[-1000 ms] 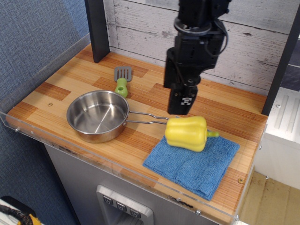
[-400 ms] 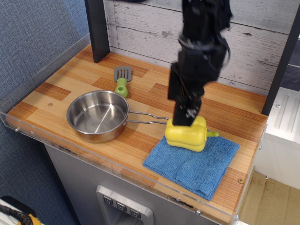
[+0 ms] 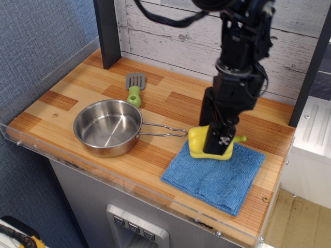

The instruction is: Put the yellow pepper in the silver pot.

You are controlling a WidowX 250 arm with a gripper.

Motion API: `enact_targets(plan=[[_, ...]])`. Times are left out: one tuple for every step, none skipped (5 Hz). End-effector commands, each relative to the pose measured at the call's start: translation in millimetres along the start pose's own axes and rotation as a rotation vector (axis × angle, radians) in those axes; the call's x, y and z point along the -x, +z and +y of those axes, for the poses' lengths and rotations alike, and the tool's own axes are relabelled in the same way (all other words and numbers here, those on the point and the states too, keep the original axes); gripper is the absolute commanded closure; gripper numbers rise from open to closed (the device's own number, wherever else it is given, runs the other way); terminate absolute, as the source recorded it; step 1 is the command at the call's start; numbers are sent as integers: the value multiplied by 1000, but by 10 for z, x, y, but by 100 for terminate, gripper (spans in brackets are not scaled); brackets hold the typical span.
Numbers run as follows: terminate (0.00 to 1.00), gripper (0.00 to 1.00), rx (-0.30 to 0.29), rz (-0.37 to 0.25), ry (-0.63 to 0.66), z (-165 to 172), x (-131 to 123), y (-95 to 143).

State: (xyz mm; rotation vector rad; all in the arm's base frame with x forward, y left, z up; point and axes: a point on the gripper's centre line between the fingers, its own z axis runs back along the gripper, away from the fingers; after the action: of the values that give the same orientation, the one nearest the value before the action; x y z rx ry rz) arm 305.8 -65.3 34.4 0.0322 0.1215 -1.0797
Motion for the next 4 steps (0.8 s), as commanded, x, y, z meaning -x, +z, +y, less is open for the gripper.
enact_targets(plan=[[0,0,-30,-15,-15,-64,-134,91],[0,100,-59,-25,46,-147,-70,165],[0,100,-74,4,164,-217,19,279],[0,100,-102,35,290,-252,116,387]])
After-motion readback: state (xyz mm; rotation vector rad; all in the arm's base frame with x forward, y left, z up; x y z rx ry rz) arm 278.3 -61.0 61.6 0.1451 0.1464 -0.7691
